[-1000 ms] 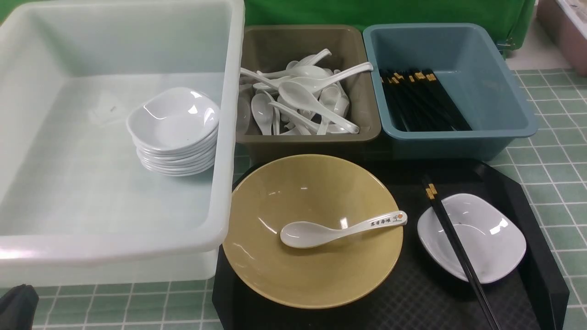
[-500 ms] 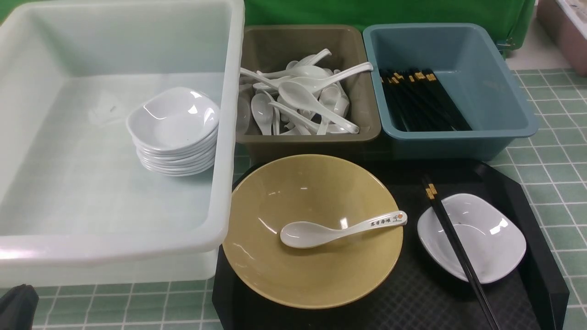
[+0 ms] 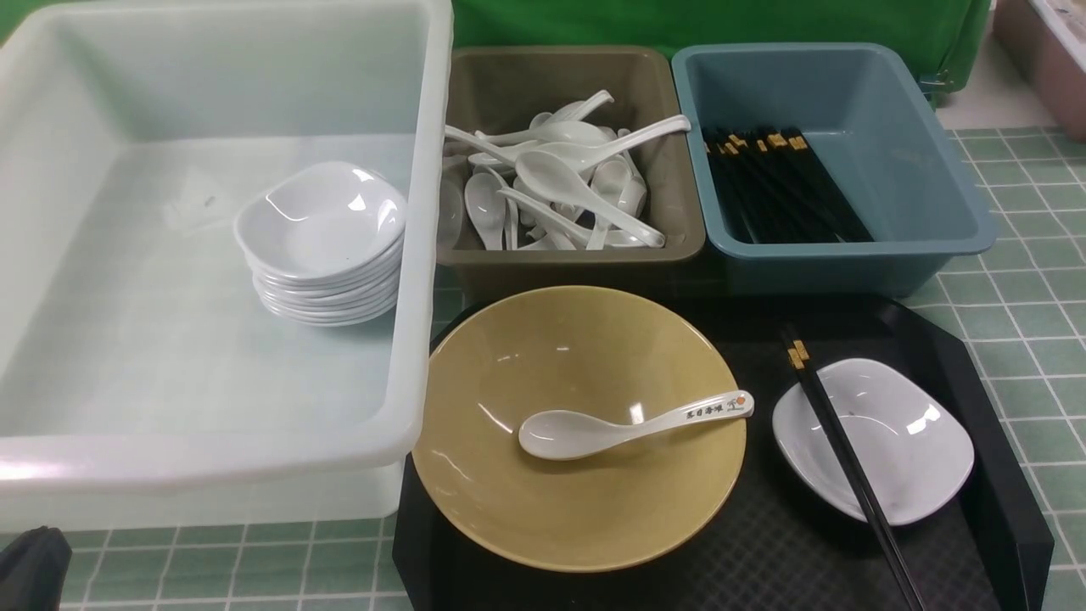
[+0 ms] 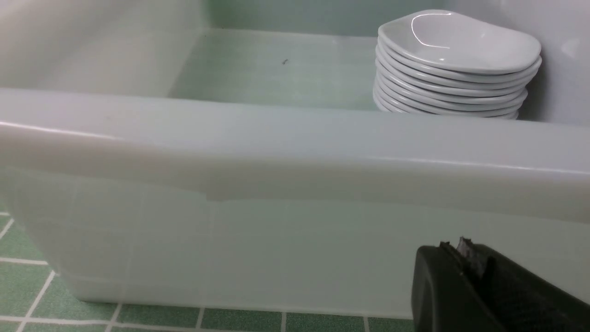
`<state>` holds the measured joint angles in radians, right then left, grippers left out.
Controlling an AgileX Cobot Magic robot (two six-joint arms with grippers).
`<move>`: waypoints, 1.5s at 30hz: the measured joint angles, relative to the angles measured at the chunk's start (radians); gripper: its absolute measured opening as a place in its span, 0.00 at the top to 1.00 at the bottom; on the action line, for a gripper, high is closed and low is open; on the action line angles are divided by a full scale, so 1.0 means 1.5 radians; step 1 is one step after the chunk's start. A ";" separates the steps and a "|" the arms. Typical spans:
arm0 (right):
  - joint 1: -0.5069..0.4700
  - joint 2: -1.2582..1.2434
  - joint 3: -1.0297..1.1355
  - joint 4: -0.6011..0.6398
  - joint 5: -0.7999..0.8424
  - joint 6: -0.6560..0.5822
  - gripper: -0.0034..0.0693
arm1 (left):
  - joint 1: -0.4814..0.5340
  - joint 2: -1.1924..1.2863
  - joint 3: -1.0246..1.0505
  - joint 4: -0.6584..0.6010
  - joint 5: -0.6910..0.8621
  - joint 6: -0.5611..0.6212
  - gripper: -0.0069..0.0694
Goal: On blue table put chopsticks spoon bowls plates into blue grey white boxes.
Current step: 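Move the grippers toward the tableware on the black tray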
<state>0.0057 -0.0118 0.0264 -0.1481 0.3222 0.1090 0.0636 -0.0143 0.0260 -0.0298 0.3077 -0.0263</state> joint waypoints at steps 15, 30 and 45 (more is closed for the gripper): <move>0.000 0.000 0.000 0.000 -0.002 0.000 0.62 | 0.000 0.000 0.000 0.002 0.000 0.000 0.90; 0.000 0.000 0.000 0.001 -0.005 0.015 0.62 | 0.000 0.000 0.000 -0.052 -0.011 -0.022 0.90; 0.000 0.000 0.001 0.221 -0.033 0.553 0.62 | 0.000 0.000 0.000 -0.671 -0.043 -0.314 0.90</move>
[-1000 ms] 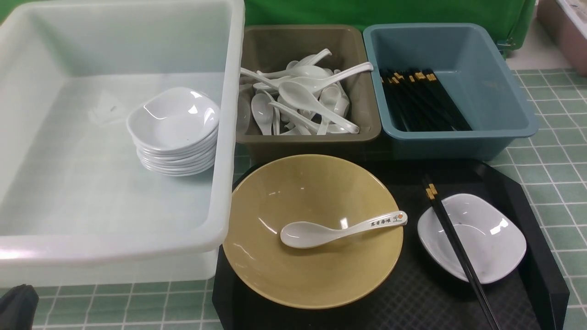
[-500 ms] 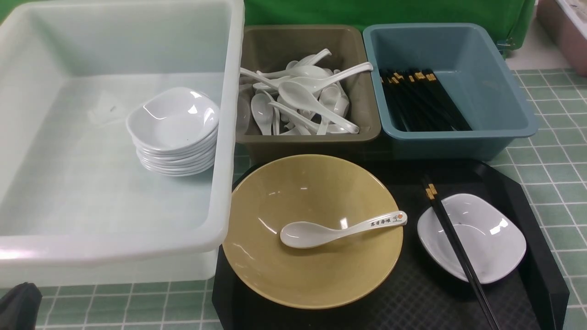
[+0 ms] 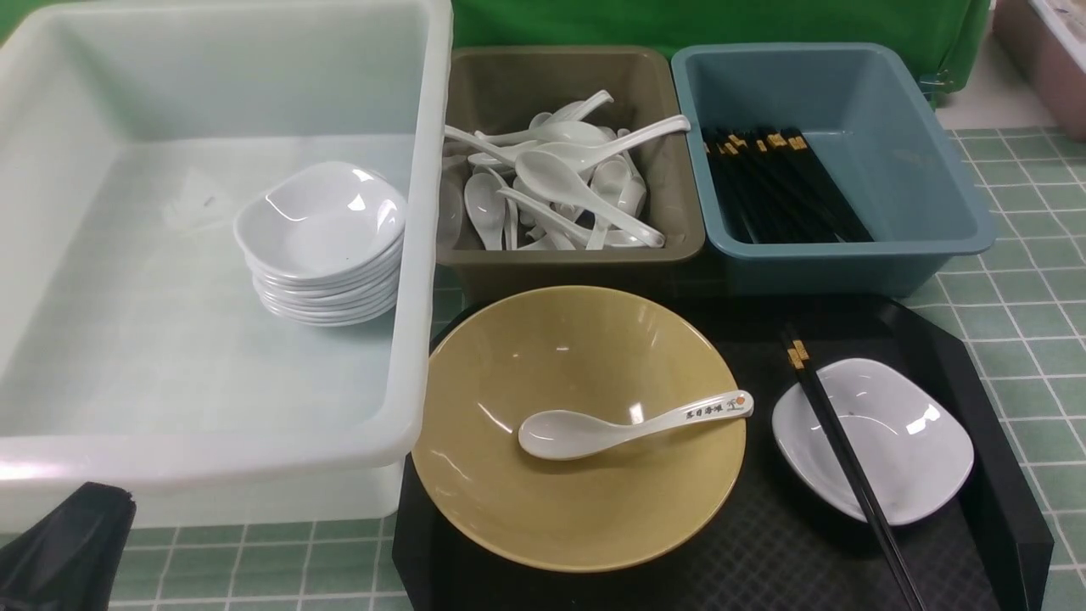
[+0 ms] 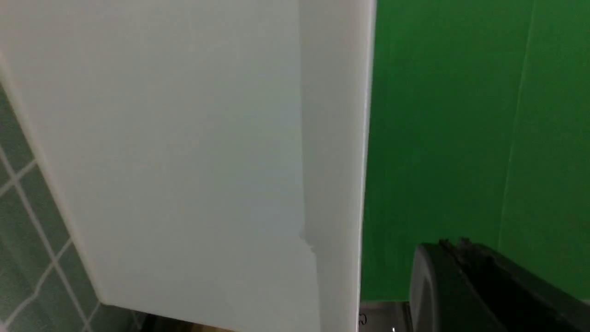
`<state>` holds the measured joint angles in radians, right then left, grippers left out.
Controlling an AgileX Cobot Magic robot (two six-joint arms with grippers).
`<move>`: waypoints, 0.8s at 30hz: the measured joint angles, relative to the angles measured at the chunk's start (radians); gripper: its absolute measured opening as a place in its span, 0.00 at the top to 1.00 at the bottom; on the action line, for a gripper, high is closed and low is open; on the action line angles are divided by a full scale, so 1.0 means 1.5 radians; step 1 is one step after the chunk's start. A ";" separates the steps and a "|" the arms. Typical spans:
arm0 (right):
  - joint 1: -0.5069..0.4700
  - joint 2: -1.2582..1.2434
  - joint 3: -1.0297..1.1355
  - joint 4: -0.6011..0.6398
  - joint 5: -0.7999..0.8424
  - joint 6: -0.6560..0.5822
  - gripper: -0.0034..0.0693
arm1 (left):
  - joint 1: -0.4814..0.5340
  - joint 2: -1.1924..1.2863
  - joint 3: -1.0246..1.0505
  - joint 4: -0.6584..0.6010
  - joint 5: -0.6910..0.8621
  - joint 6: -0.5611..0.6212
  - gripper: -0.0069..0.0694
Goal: On blue table put chopsticks spoon bowls plates into blue grey white boxes.
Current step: 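Move the grippers toward the tableware on the black tray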
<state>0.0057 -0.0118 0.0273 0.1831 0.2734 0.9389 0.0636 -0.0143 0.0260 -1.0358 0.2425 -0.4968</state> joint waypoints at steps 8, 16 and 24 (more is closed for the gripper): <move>0.001 0.000 -0.002 0.026 0.017 -0.137 0.62 | 0.000 0.000 -0.034 -0.002 0.005 0.169 0.90; 0.023 0.074 -0.190 0.039 0.095 -0.454 0.76 | 0.000 0.097 -0.265 0.112 0.113 0.549 0.90; 0.025 0.379 -0.481 0.035 0.322 -0.737 0.90 | -0.004 0.353 -0.468 0.370 0.369 0.559 0.90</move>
<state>0.0429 0.5572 -0.6942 0.2362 0.7563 -0.1661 0.0581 0.5148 -0.6758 -0.4807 0.7964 0.3419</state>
